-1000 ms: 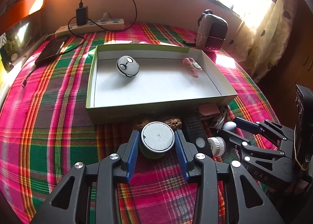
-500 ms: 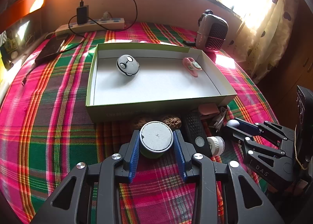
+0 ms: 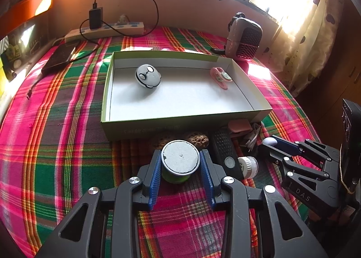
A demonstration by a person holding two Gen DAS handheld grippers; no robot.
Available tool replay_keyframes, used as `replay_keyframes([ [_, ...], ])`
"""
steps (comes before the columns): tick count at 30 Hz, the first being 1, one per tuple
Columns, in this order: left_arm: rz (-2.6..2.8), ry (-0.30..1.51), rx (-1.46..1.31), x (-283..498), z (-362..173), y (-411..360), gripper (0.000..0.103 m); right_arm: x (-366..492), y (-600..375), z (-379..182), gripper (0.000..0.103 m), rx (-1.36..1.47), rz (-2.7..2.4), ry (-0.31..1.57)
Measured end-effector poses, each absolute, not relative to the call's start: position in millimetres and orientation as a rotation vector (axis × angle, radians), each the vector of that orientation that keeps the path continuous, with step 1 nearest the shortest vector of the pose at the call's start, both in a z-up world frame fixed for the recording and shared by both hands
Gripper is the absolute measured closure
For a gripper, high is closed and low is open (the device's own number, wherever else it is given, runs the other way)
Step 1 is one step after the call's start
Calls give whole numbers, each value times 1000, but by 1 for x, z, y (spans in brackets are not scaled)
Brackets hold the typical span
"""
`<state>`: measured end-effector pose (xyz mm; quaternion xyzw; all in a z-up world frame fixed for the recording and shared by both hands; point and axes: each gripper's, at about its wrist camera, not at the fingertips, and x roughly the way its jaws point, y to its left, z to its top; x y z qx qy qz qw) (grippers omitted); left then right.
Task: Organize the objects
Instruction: 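Grasp the green spool with the left tool while the right tool grasps the white knob, then carry the green spool with the left tool while the right tool carries the white knob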
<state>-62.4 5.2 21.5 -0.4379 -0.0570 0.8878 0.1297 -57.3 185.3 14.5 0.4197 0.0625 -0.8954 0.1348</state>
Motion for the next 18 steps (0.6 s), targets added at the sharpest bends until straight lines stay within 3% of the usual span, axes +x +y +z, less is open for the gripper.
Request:
replay_keyframes([
  [18,2573,-194,-1208,-53,44,-2,72,-54,189,40,76,1144,-2606,152],
])
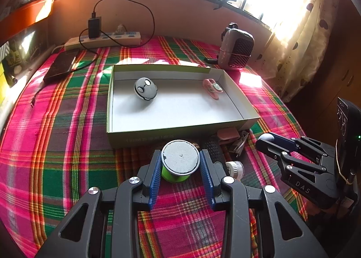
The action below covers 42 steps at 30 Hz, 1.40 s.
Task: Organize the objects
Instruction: 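Carry the green spool with the left tool while the right tool carries the white knob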
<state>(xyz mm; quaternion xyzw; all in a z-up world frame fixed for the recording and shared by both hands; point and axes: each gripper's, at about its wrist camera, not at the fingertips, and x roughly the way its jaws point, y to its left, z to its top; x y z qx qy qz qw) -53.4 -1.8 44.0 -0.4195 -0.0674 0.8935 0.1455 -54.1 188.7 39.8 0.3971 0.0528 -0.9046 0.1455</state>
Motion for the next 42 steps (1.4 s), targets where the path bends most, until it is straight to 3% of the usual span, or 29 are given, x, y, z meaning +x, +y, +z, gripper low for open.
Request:
replay_keyframes([
  [24,2603,-254,-1195,-98,55,-27,72,-114,154,75,76,1065,-2565,185],
  [42,2592,-255,-1266,-141,33,-32,72,-192,115,48,76,1170,-2486,228],
])
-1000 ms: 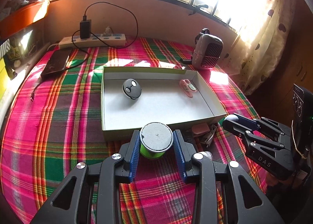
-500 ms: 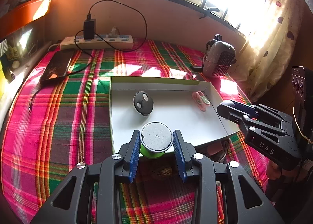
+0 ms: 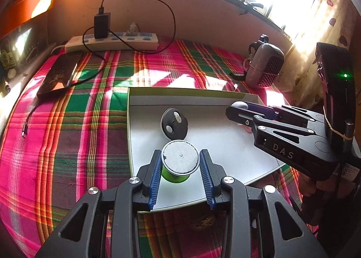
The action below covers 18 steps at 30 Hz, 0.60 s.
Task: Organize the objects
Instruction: 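Carry the green spool with the left tool while the right tool carries the white knob, then release the white knob with the right tool while the left tool releases the green spool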
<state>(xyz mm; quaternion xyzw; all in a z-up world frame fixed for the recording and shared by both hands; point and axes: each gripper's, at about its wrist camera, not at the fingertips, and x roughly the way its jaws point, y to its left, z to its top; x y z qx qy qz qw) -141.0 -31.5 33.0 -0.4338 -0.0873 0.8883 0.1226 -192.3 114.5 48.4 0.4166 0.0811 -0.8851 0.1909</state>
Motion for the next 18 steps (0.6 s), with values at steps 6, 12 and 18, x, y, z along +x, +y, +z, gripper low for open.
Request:
replay_keyframes([
  [6,2591,-249,-1287,-148,27,-33,72,-209,104,38,76,1201,-2468,247],
  [12,2594,-246,-1293,-153,23,-34,72,-218,98,32,76,1212,-2458,265],
  [18,2598,-244,-1287,-155,23,-34,72,-224,91,27,76,1225,-2442,284],
])
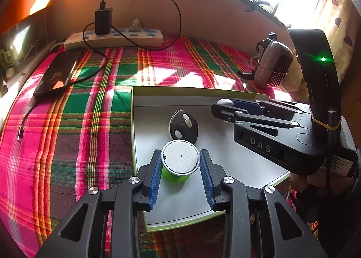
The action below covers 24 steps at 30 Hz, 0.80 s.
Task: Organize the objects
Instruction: 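Release the white knob with the right tool while the left tool releases the green spool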
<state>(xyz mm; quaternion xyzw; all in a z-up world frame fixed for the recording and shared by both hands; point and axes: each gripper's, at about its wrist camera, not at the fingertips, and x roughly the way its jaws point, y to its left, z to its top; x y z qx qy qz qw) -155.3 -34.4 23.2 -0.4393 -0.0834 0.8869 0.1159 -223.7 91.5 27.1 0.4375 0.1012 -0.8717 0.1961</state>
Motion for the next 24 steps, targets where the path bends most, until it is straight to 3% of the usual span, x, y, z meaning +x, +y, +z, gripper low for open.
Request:
replay_keyframes([
  [24,2634,-167,-1280,-155,24,-28,72,-227,83,18,76,1265,-2424,353],
])
